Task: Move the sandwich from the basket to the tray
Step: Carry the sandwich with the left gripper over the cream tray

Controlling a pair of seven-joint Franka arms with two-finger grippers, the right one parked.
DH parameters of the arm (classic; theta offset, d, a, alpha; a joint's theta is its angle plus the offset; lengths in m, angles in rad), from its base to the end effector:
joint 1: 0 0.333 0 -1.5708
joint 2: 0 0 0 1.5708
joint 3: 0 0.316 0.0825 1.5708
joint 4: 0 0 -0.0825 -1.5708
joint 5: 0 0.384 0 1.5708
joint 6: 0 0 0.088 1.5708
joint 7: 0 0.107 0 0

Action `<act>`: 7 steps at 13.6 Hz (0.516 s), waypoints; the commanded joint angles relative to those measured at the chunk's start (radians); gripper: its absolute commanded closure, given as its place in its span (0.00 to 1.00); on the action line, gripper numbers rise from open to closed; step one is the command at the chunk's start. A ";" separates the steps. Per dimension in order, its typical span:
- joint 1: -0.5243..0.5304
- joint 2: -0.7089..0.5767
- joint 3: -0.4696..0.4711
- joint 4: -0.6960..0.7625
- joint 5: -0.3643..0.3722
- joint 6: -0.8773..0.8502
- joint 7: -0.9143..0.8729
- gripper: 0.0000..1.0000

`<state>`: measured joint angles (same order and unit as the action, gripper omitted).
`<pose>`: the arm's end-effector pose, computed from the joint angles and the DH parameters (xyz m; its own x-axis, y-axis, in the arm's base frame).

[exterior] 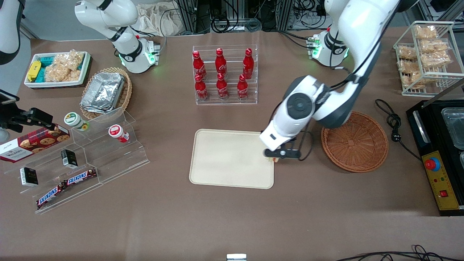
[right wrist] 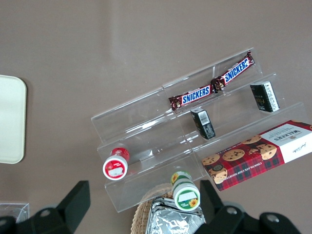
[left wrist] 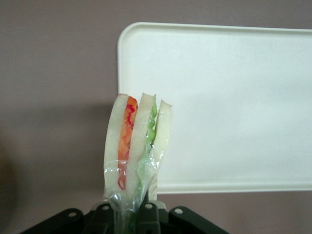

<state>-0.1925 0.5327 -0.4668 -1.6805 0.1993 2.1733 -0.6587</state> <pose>0.5581 -0.3777 0.3204 0.9983 -0.0545 -0.0199 -0.0531 -0.9964 0.0659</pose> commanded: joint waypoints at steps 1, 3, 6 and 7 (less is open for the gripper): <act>-0.016 0.105 0.004 0.076 0.061 0.046 -0.045 1.00; -0.018 0.156 0.004 0.079 0.109 0.092 -0.050 1.00; -0.019 0.200 0.002 0.087 0.123 0.143 -0.070 1.00; -0.019 0.208 0.004 0.085 0.123 0.157 -0.075 1.00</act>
<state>-0.2036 0.7137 -0.4619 -1.6318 0.2958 2.3162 -0.7000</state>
